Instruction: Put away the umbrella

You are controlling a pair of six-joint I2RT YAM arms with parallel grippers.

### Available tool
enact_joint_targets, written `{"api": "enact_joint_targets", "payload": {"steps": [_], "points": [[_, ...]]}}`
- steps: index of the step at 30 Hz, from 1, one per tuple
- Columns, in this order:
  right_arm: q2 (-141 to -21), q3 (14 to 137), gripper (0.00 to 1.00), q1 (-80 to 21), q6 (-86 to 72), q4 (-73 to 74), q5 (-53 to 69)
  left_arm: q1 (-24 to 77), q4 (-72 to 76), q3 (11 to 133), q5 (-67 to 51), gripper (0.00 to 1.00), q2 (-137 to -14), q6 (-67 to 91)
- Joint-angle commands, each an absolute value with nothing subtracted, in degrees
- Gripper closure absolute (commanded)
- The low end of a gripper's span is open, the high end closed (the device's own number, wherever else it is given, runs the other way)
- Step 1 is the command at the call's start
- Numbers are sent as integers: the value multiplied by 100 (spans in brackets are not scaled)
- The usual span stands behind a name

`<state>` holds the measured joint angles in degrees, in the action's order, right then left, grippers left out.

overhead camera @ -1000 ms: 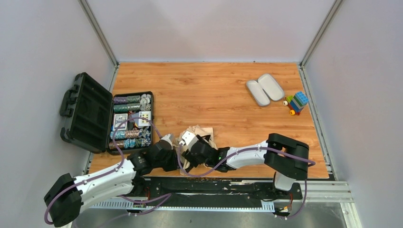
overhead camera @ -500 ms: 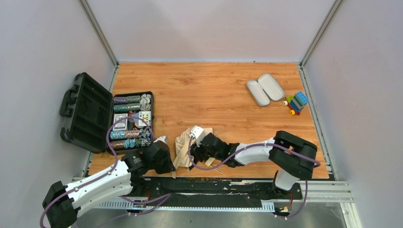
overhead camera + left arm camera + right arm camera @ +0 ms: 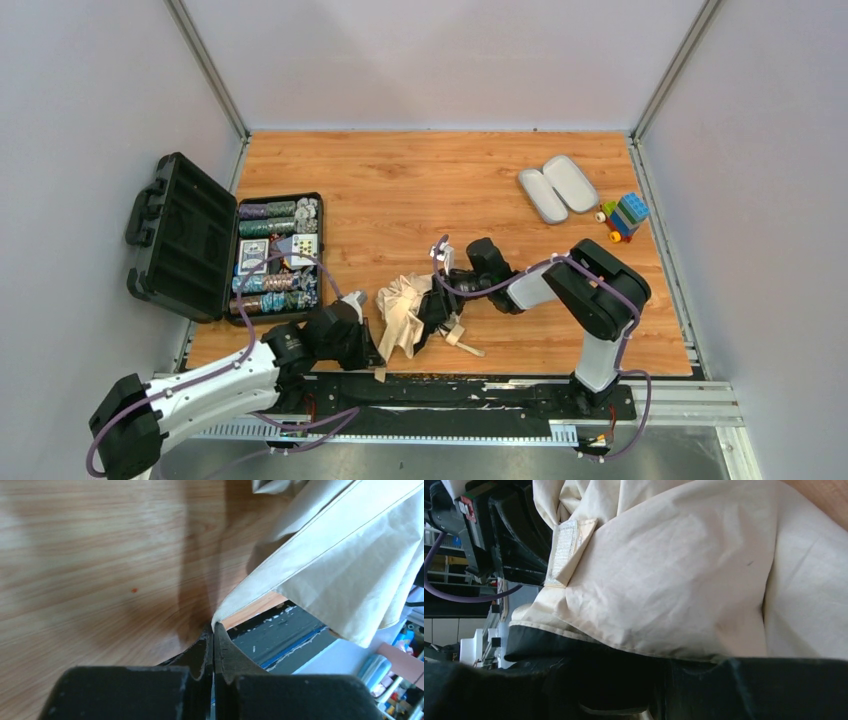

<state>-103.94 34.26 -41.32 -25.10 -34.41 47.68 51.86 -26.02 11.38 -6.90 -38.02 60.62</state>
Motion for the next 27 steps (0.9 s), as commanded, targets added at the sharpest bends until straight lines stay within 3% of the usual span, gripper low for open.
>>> {"api": "enact_joint_targets", "payload": {"steps": [1, 4, 9, 16, 21, 27], "points": [[-10838, 3659, 100, -4144, -2094, -1775, 4385, 5342, -2177, 1000, -377, 100, -4624, 5877], [-10392, 3709, 91, -4154, -1863, -1081, 3763, 5352, -2356, 1101, -148, 100, -5001, 5736], [-9511, 3752, 48, -4230, -1706, -143, 3079, 5344, -2509, 1104, 103, 100, -4803, 5830], [-8111, 3958, 15, -4287, -1512, 1196, 2627, 5344, -2563, 1102, 237, 100, -4747, 5861], [-7194, 4274, 6, -4739, -1483, 1938, 1793, 5344, -2555, 1160, 244, 100, -4825, 5836], [-6650, 4414, 2, -6563, -793, 1619, -960, 5344, -2555, 1169, 235, 100, -4801, 5853]]}}
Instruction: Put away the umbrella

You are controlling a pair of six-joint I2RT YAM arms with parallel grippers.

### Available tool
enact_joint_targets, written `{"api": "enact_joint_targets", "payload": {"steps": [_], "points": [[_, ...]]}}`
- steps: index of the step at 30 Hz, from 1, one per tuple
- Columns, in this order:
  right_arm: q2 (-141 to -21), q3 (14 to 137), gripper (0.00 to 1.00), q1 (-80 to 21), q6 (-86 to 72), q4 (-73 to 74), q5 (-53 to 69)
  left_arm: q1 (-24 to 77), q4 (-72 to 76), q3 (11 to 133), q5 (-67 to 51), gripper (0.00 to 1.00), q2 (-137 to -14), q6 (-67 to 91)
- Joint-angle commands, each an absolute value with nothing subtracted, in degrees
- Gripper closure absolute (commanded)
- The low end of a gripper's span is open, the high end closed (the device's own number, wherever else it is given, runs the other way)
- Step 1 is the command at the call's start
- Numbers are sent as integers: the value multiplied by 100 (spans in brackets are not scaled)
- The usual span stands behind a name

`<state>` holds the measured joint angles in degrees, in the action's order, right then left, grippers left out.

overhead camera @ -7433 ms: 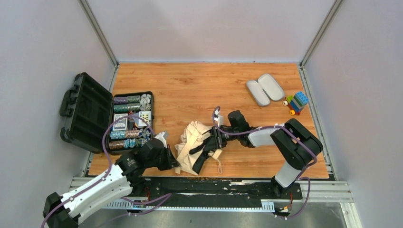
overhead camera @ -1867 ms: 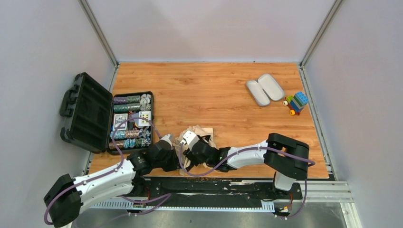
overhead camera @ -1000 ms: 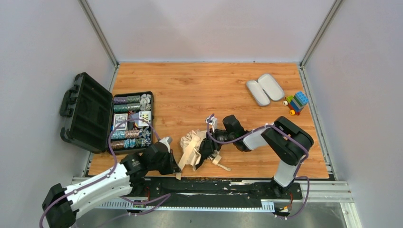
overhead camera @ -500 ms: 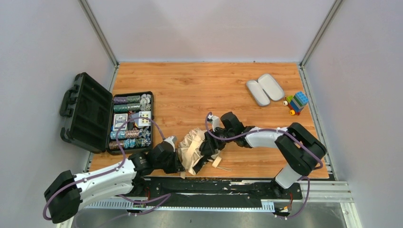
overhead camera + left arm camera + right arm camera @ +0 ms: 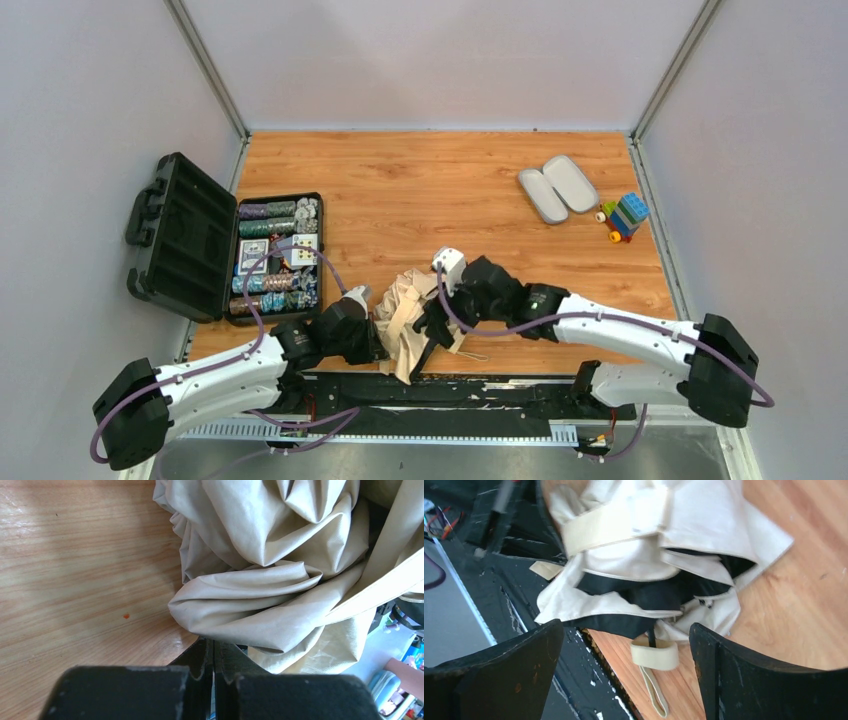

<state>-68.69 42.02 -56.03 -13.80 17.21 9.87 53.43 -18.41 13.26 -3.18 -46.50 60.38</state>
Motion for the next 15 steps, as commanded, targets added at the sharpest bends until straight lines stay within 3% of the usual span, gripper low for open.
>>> {"api": "enact_joint_targets", "payload": {"steps": [1, 8, 15], "points": [[-6683, 4406, 1, -6780, -639, 1474, -1244, 5345, -2572, 1171, 235, 100, -4793, 5853], [-7794, 4513, 0, -7713, 453, 585, -2280, 5344, -2658, 1169, 270, 100, -4660, 5884], [-9437, 4447, 0, -7787, 459, -364, -2540, 5344, -2676, 1158, 264, 100, -4658, 5928]]}}
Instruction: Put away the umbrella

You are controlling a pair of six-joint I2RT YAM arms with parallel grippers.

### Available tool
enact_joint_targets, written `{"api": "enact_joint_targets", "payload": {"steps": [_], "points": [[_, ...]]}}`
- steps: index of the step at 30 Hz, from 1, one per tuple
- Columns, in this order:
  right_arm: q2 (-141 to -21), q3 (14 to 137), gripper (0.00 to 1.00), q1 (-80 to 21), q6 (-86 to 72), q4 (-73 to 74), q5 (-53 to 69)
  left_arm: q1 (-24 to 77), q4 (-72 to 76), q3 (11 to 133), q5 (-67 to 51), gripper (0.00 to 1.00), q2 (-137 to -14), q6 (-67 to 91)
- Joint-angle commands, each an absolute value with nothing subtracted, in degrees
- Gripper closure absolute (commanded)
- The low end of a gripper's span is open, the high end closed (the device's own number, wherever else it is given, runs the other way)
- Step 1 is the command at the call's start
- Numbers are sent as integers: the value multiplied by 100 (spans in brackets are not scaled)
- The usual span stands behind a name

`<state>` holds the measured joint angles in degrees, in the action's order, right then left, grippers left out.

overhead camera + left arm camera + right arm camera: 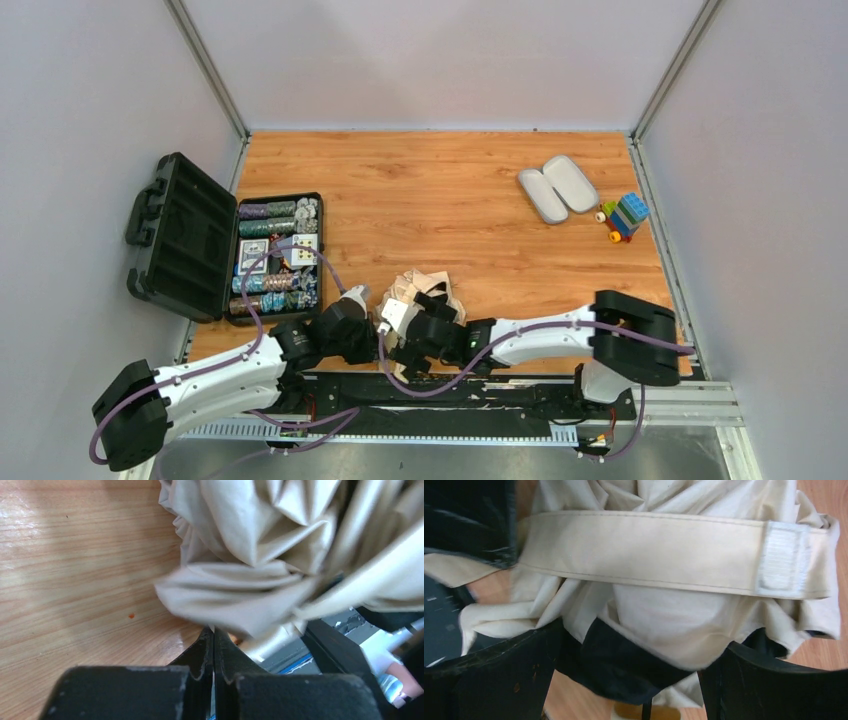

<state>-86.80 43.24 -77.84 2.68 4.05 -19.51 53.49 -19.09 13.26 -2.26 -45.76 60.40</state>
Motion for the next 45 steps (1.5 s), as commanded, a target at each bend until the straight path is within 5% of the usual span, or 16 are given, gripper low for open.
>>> {"api": "enact_joint_targets", "payload": {"steps": [1, 4, 7, 16, 19, 22, 27, 37, 45], "points": [[-9651, 4435, 0, -7787, 403, -396, -2615, 5348, -2676, 1137, 259, 100, -4658, 5943], [-10102, 4241, 3, -7787, 76, -555, -2668, 5347, -2689, 1106, 238, 100, -4613, 5990], [-10286, 3895, 17, -7778, -521, -654, -2696, 5345, -2742, 1122, 245, 100, -4565, 6008], [-9748, 2982, 100, -7172, -1005, -1488, -1581, 5345, -3518, 1474, 330, 100, -4174, 5954], [-9495, 2986, 100, -6575, -945, -1643, -315, 5348, -3764, 1744, 248, 100, -4000, 5808], [-9130, 3141, 100, -5750, -1080, -1845, 2273, 5343, -3866, 2076, 41, 100, -3958, 5550], [-9545, 2976, 100, -4588, -3122, -3937, 5248, 5365, -3524, 2154, -647, 100, -3826, 5520], [-11172, 2923, 99, -3924, -3511, -3938, 5019, 5598, -1777, 1167, -228, 100, -5884, 5636], [-10101, 3190, 53, -3911, -2929, -1991, 3969, 5596, -2043, 1282, 205, 100, -5904, 5616]]}}
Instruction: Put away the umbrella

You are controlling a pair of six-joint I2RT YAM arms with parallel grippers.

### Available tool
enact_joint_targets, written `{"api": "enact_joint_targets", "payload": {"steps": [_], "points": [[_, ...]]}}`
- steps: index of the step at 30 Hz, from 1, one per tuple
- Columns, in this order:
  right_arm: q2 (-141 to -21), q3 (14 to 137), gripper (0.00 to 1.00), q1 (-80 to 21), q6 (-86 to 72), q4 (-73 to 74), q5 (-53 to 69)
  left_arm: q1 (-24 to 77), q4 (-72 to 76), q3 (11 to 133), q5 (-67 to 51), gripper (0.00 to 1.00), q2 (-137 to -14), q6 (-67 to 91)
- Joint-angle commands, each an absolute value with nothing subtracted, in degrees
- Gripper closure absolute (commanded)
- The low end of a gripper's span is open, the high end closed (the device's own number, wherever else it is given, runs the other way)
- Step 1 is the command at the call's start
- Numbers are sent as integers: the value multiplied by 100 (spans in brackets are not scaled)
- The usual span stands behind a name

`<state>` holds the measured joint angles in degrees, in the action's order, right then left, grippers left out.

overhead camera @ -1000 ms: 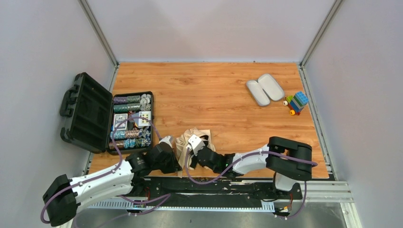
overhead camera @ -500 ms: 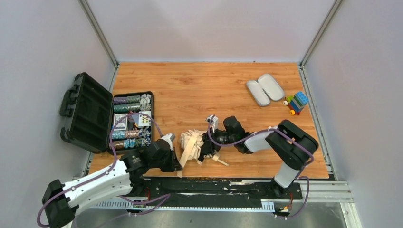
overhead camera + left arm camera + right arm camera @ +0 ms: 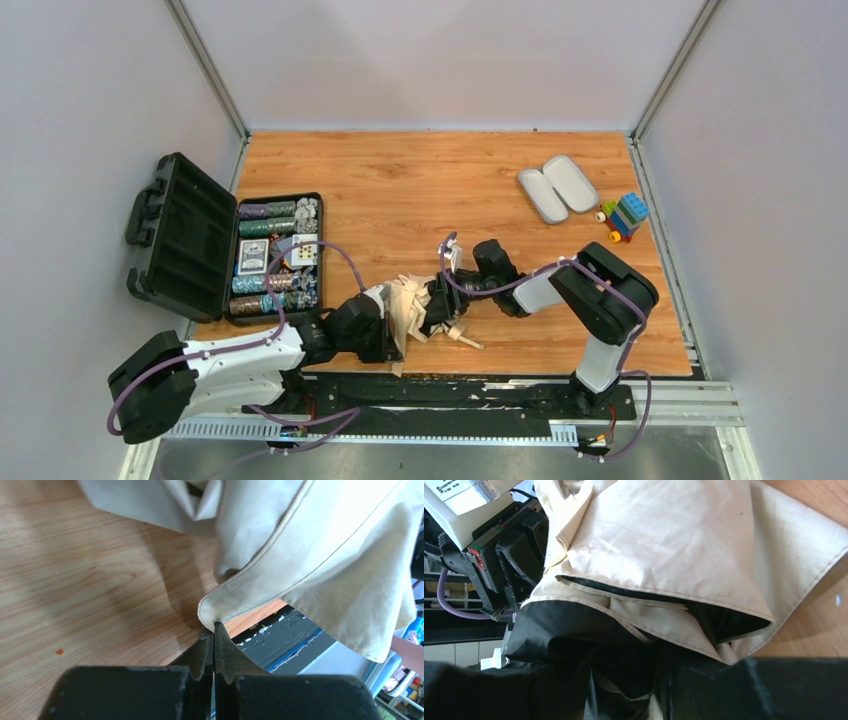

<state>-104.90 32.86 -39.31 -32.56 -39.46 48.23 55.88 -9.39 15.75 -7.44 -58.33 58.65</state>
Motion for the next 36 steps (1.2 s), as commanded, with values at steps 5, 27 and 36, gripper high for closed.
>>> {"api": "enact_joint_targets", "payload": {"steps": [5, 27, 36], "points": [[-9269, 3313, 31, -3913, -2635, -975, 3586, 5599, -2175, 1255, 402, 100, -5774, 5659], [-6501, 4361, 0, -6908, -209, 1274, -1391, 5604, -2082, 1350, 351, 100, -5988, 5638], [-8034, 4289, 0, -7761, 1250, 114, -2190, 5596, -2092, 1328, 343, 100, -5942, 5658]]}}
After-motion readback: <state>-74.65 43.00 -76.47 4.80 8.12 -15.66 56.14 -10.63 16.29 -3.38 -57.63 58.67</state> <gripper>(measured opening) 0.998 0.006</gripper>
